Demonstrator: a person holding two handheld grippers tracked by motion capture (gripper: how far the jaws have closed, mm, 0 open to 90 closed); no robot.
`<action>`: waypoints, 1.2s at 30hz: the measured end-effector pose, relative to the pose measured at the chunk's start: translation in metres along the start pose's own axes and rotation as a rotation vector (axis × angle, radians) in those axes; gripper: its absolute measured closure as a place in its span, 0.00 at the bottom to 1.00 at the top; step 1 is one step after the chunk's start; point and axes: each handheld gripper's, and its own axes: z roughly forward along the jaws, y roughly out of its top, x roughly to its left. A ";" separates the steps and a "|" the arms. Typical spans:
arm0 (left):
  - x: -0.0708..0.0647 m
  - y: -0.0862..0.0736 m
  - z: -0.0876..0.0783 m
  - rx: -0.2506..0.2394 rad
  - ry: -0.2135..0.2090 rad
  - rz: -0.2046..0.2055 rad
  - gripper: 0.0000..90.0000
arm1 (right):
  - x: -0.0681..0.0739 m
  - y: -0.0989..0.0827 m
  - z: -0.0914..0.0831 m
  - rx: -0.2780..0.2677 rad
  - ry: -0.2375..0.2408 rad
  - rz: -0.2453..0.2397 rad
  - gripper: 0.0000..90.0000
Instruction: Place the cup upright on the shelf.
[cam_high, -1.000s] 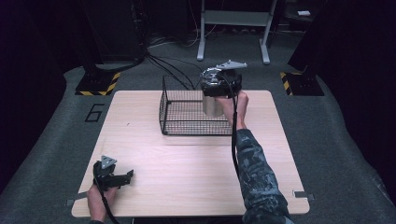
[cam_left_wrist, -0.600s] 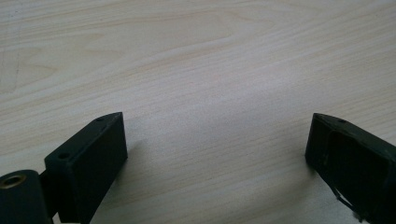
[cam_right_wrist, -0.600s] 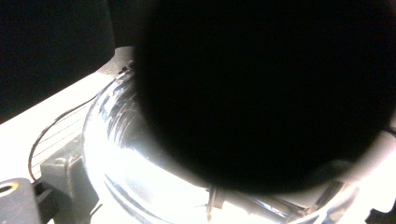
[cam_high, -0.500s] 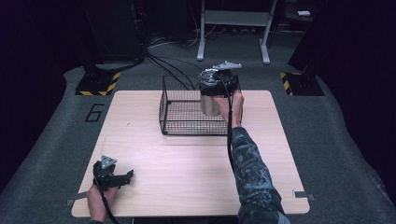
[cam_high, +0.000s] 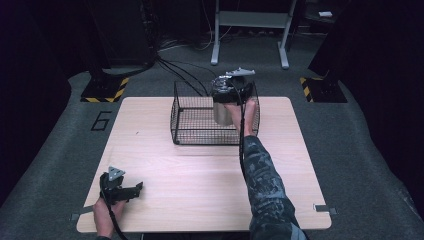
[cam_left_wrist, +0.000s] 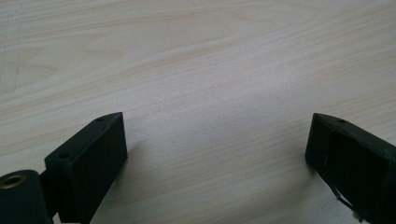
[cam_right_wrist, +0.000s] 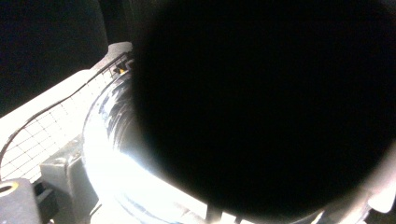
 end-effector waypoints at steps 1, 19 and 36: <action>0.000 0.000 0.000 0.000 0.000 0.002 0.06 | 0.000 -0.001 0.001 0.001 -0.001 0.003 0.04; 0.000 0.000 0.000 0.000 0.001 0.007 0.06 | 0.003 -0.013 0.028 0.040 -0.006 0.019 0.04; 0.001 0.000 0.000 0.001 0.003 0.012 0.06 | 0.004 -0.025 0.045 0.075 -0.011 0.044 0.04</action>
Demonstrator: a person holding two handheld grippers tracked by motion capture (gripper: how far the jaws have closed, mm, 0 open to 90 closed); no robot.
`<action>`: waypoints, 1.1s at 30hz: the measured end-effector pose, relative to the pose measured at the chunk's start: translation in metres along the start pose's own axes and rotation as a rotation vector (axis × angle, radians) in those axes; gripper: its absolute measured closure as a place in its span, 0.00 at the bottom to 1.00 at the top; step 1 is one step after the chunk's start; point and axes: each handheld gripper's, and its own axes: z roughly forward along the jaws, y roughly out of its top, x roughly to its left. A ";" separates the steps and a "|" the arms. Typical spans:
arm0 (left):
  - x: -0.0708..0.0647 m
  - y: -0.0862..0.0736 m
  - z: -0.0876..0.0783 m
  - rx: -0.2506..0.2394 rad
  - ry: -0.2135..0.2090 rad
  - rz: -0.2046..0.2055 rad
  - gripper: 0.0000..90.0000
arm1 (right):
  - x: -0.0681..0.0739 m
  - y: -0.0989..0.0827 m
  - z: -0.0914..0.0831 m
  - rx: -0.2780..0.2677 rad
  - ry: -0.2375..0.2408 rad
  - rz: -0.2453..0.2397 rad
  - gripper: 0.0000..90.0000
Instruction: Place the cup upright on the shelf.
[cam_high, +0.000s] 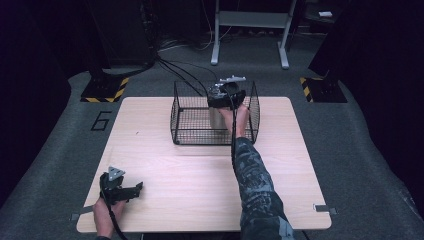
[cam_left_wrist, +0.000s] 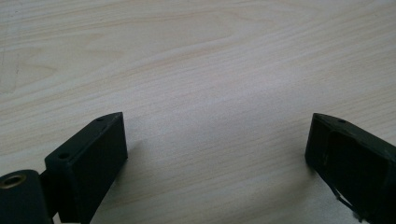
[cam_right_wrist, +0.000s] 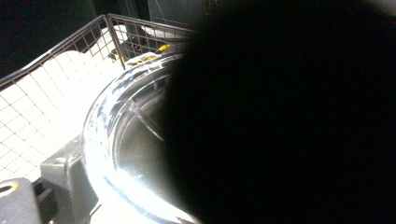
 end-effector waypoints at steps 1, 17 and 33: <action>0.000 0.000 0.000 0.001 0.000 0.001 0.06 | 0.000 0.000 0.001 0.000 0.000 -0.003 0.04; 0.000 0.000 0.000 -0.003 0.000 0.000 0.06 | 0.002 -0.007 0.012 0.018 -0.006 -0.006 0.04; -0.001 0.000 0.001 -0.017 0.002 -0.018 0.06 | 0.001 -0.019 0.019 0.036 -0.006 0.005 0.04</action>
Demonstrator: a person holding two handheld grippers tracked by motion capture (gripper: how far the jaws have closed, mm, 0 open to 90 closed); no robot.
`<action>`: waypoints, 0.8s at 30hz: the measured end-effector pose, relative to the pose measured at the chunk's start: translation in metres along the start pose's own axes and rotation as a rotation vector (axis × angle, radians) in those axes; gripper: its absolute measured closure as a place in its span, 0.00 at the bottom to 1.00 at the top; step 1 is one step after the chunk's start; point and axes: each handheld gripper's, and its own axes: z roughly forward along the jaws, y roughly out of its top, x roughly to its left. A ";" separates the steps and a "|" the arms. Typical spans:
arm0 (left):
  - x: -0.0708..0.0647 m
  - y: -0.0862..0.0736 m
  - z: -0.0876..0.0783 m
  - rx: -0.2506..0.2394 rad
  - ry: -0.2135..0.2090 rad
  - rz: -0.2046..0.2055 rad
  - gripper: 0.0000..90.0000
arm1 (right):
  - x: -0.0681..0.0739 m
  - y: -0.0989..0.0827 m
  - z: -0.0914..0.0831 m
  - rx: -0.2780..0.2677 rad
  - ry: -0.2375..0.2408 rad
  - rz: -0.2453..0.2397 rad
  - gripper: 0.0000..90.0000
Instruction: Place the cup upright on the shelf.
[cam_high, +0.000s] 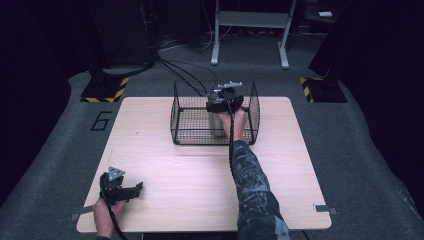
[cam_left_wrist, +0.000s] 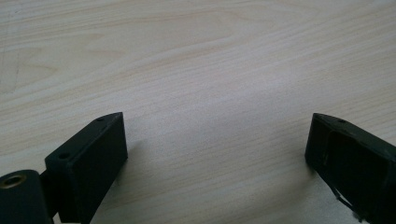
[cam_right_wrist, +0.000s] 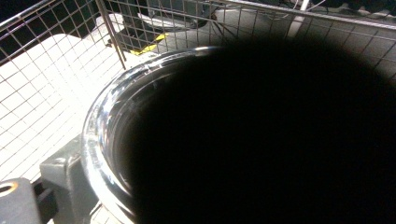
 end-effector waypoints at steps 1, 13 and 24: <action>0.001 0.000 -0.001 0.011 -0.001 0.016 0.06 | 0.000 0.000 0.000 0.002 0.002 -0.004 0.04; 0.000 0.000 0.000 -0.001 0.002 0.007 0.06 | -0.007 -0.015 -0.011 -0.006 0.036 -0.015 0.04; 0.000 0.000 0.000 -0.001 0.002 0.007 0.06 | -0.003 -0.016 -0.013 -0.006 0.026 -0.027 0.02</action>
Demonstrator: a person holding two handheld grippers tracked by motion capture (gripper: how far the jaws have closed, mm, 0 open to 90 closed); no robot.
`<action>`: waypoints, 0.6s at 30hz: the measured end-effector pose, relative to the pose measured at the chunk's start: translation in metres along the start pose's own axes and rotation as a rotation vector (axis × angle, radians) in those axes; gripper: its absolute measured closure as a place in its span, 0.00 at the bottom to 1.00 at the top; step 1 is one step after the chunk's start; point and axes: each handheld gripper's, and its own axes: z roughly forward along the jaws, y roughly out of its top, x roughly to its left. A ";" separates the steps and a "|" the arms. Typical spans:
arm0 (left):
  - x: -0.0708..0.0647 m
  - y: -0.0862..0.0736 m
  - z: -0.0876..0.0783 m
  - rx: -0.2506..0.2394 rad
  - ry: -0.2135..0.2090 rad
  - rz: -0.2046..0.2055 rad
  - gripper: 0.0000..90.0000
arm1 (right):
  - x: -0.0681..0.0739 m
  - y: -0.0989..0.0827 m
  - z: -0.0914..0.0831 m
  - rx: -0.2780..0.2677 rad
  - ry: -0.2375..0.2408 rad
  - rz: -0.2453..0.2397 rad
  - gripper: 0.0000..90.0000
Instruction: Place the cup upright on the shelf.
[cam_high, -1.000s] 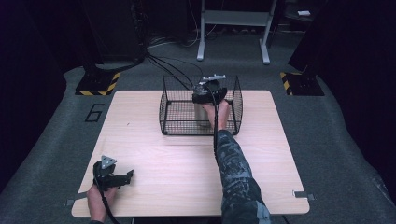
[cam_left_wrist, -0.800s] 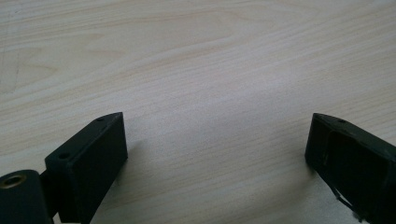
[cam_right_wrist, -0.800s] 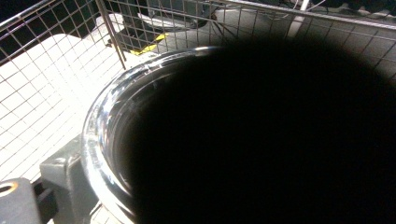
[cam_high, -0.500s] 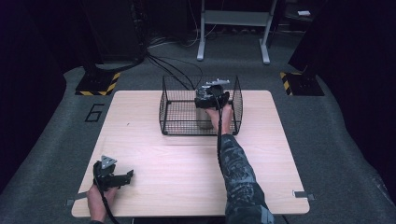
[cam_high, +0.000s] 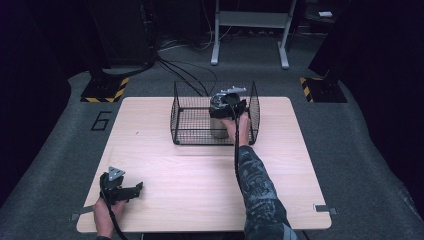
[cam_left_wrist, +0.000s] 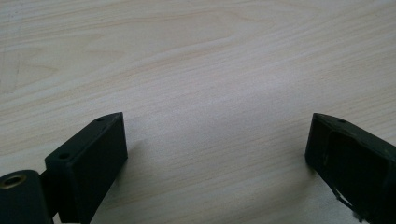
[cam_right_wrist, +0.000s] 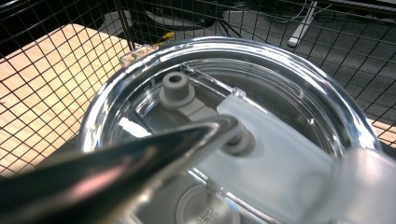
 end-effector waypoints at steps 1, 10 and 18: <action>0.000 0.000 0.000 0.000 0.000 0.001 0.06 | 0.000 0.000 0.000 0.005 0.005 -0.005 0.00; 0.000 0.000 0.000 0.000 -0.001 0.000 0.06 | 0.001 0.005 -0.007 0.038 0.043 0.021 0.00; 0.000 0.000 0.000 0.001 0.000 0.000 0.06 | -0.001 0.006 -0.024 0.061 0.064 0.024 0.00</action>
